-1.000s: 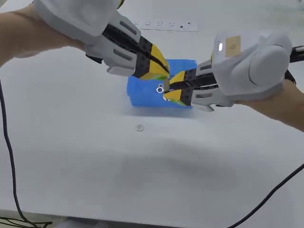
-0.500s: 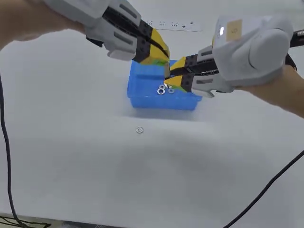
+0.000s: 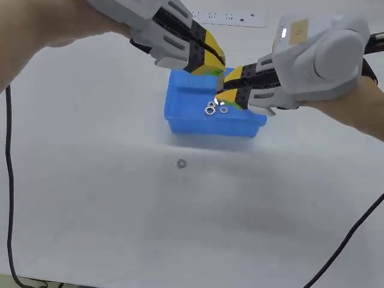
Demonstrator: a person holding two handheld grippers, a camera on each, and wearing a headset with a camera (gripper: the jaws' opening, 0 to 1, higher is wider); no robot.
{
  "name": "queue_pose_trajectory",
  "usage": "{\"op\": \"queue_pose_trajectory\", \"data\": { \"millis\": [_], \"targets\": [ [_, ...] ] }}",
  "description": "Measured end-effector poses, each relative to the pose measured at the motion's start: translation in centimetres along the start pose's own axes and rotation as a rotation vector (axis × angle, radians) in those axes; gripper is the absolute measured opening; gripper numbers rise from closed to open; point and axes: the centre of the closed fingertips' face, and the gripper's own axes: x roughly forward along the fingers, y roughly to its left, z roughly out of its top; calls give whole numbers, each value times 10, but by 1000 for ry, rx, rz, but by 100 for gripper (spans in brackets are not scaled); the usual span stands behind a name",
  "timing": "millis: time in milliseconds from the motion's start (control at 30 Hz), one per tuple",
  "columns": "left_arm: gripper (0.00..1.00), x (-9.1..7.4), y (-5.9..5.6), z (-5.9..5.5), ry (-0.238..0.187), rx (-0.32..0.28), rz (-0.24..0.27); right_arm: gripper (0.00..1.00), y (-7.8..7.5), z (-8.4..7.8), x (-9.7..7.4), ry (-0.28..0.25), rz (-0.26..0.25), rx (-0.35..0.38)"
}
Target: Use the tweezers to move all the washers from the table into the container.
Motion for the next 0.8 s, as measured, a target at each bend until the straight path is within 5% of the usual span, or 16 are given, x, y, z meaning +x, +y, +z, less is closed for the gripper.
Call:
{"op": "queue_pose_trajectory", "data": {
  "millis": [367, 800],
  "targets": [
    [6, 17, 5, -24, 14, -50, -28, 9, 0, -23, 20, 18, 39, 40],
    [6, 23, 5, -26, 13, -61, -49, 11, -2, -30, 21, 20, 31, 63]
  ]
}}
